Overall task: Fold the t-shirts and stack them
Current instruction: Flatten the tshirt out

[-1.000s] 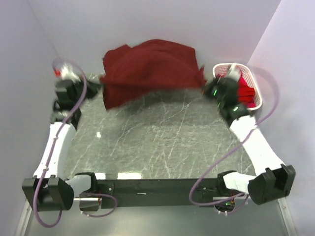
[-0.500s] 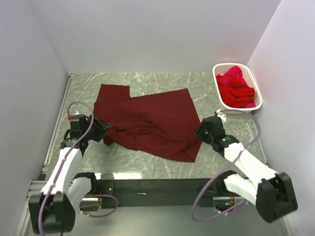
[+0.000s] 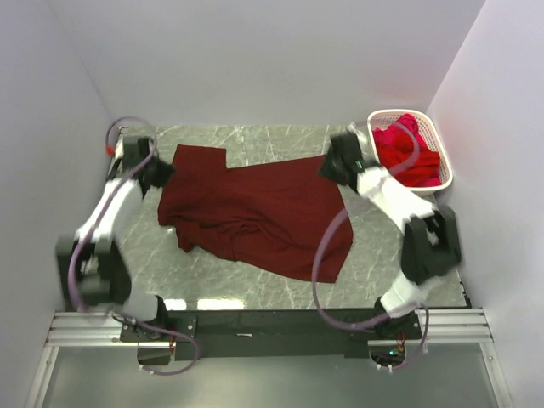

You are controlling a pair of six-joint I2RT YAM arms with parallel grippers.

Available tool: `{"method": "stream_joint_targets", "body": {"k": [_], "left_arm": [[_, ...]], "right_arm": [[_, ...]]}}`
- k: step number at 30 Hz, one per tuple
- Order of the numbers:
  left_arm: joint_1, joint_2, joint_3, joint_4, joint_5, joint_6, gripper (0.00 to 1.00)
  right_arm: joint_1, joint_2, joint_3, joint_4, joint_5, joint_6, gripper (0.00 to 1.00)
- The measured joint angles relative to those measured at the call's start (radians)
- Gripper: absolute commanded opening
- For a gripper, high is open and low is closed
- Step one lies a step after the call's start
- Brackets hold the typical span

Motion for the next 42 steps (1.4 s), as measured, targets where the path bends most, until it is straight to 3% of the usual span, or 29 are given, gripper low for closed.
{"method": "stream_joint_targets", "body": {"k": [5, 11, 14, 25, 29, 35, 37, 42], "left_arm": [[0.0, 0.444, 0.328, 0.046, -0.016, 0.054, 0.36], [0.001, 0.819, 0.724, -0.102, -0.048, 0.227, 0.48], [0.001, 0.922, 0.853, -0.123, -0.048, 0.312, 0.57], [-0.013, 1.05, 1.02, -0.246, -0.083, 0.511, 0.6], [-0.026, 1.097, 1.092, -0.274, -0.098, 0.536, 0.52], [-0.036, 1.157, 1.184, -0.281, -0.118, 0.532, 0.1], [-0.036, 1.167, 1.199, -0.275, -0.114, 0.525, 0.01], [-0.036, 1.18, 1.205, -0.213, -0.06, 0.495, 0.0]], "right_arm": [[-0.019, 0.406, 0.454, -0.122, 0.024, -0.056, 0.57], [-0.043, 0.732, 0.882, -0.33, 0.073, -0.14, 0.58], [-0.05, 0.845, 1.057, -0.402, 0.108, -0.19, 0.59], [-0.06, 0.949, 1.17, -0.523, 0.15, -0.33, 0.59], [-0.061, 0.985, 1.185, -0.545, 0.132, -0.358, 0.54], [-0.063, 0.997, 1.211, -0.576, 0.108, -0.38, 0.38], [-0.064, 1.009, 1.233, -0.594, 0.103, -0.389, 0.32], [-0.08, 1.065, 1.324, -0.613, 0.049, -0.399, 0.06]]}}
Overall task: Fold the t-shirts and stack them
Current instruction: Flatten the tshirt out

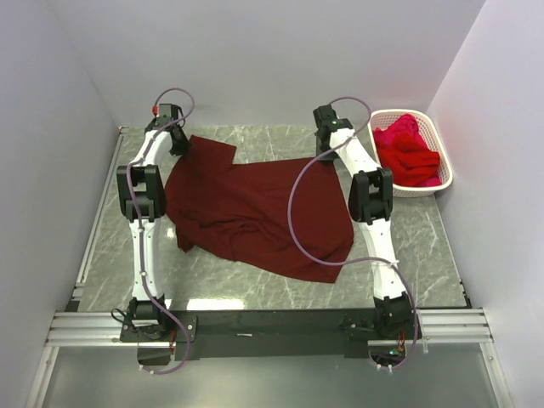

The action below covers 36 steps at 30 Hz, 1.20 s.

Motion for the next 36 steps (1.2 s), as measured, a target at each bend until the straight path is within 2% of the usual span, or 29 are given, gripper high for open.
{"method": "stream_joint_targets", "body": {"k": [3, 6, 7, 10, 11, 14, 16, 18, 19, 20, 21, 22, 23, 27, 31, 34, 36], "left_arm": [[0.001, 0.026, 0.028, 0.047, 0.058, -0.038, 0.0], [0.01, 0.068, 0.072, 0.113, 0.156, -0.092, 0.01], [0.014, 0.082, 0.077, 0.147, 0.19, -0.116, 0.05], [0.029, 0.1, 0.074, 0.242, 0.277, -0.182, 0.42], [0.035, 0.1, 0.067, 0.273, 0.3, -0.198, 0.55], [0.055, 0.083, 0.027, 0.387, 0.357, -0.238, 0.67], [0.064, 0.043, -0.029, 0.43, 0.373, -0.248, 0.68], [0.071, -0.042, -0.124, 0.452, 0.372, -0.251, 0.64], [0.073, -0.101, -0.185, 0.459, 0.367, -0.252, 0.58], [0.073, -0.176, -0.246, 0.459, 0.341, -0.258, 0.44], [0.071, -0.258, -0.311, 0.444, 0.313, -0.276, 0.38], [0.068, -0.351, -0.38, 0.423, 0.284, -0.288, 0.28], [0.06, -0.449, -0.438, 0.396, 0.247, -0.303, 0.24], [-0.034, -0.843, -0.681, 0.311, 0.052, -0.339, 0.2], [-0.228, -1.164, -0.96, 0.254, -0.053, -0.358, 0.24], [-0.362, -1.295, -1.156, 0.182, -0.074, -0.365, 0.27], [-0.42, -1.319, -1.244, 0.133, -0.084, -0.372, 0.29]], "right_arm": [[-0.034, -0.002, -0.006, 0.012, -0.059, 0.017, 0.08], [-0.077, -0.029, -0.057, 0.061, -0.088, 0.032, 0.23], [-0.09, -0.04, -0.079, 0.082, -0.09, 0.036, 0.33], [-0.123, -0.066, -0.105, 0.13, -0.091, 0.041, 0.47], [-0.129, -0.08, -0.112, 0.148, -0.093, 0.045, 0.48], [-0.128, -0.182, -0.193, 0.211, -0.098, 0.052, 0.54], [-0.115, -0.277, -0.245, 0.25, -0.096, 0.056, 0.55], [-0.096, -0.376, -0.275, 0.276, -0.095, 0.065, 0.54], [-0.089, -0.421, -0.29, 0.291, -0.094, 0.073, 0.53], [-0.079, -0.48, -0.311, 0.3, -0.089, 0.085, 0.52], [-0.069, -0.542, -0.343, 0.308, -0.084, 0.096, 0.51], [-0.05, -0.624, -0.405, 0.329, -0.074, 0.11, 0.51], [-0.038, -0.691, -0.466, 0.344, -0.06, 0.122, 0.5], [0.077, -1.045, -0.9, 0.408, -0.003, 0.201, 0.47], [0.237, -1.248, -1.238, 0.408, 0.023, 0.283, 0.42], [0.328, -1.382, -1.484, 0.36, 0.045, 0.357, 0.4], [0.379, -1.467, -1.589, 0.315, 0.064, 0.405, 0.4]]}}
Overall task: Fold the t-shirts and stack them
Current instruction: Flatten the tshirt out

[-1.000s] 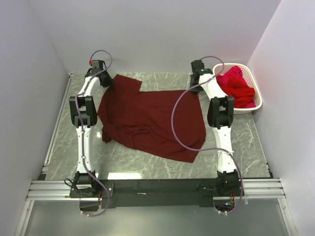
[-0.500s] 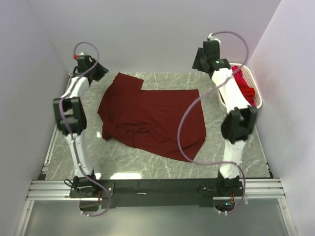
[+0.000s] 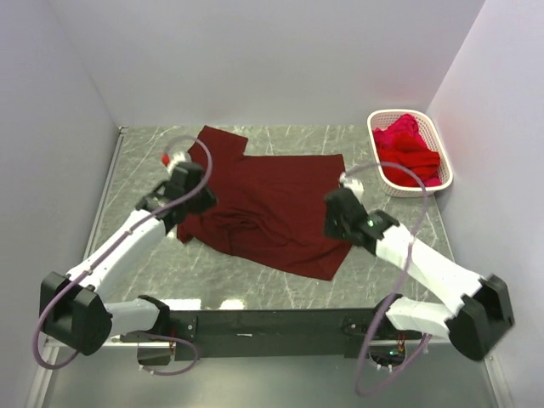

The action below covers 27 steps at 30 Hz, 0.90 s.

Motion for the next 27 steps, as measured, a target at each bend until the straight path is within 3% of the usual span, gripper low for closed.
{"method": "stream_joint_targets", "body": {"k": [5, 12, 27], "left_arm": [[-0.12, -0.006, -0.147, -0.074, -0.018, -0.008, 0.32], [-0.25, 0.051, -0.156, -0.065, -0.058, -0.008, 0.33], [-0.273, 0.129, -0.156, -0.038, -0.079, -0.004, 0.33]], "right_arm": [[0.117, -0.134, -0.111, -0.06, 0.024, 0.099, 0.36], [0.301, 0.015, -0.119, -0.069, 0.084, 0.214, 0.35], [0.338, 0.273, -0.133, -0.049, 0.174, 0.237, 0.4]]}}
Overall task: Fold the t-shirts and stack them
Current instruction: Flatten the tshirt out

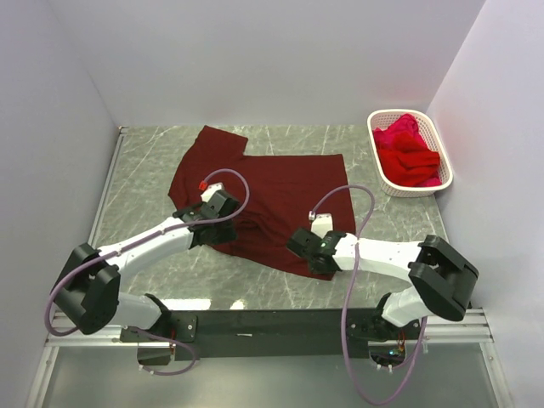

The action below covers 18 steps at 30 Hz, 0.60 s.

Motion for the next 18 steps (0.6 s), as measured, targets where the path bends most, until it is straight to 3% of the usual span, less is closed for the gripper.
{"method": "stream_joint_targets", "body": {"k": [4, 7, 12, 18], "left_arm": [[0.0, 0.016, 0.0, 0.009, 0.0, 0.001, 0.33], [0.0, 0.028, 0.0, 0.015, 0.0, 0.005, 0.33], [0.0, 0.042, 0.0, 0.019, -0.001, 0.007, 0.34], [0.0, 0.055, 0.007, 0.013, -0.031, 0.008, 0.35]], "right_arm": [[0.002, 0.014, 0.0, 0.0, 0.028, 0.006, 0.38], [0.002, 0.014, 0.0, 0.001, 0.041, 0.017, 0.29], [0.002, 0.013, -0.003, 0.004, 0.048, 0.039, 0.03], [0.002, -0.056, -0.025, -0.013, 0.063, 0.088, 0.0]]}}
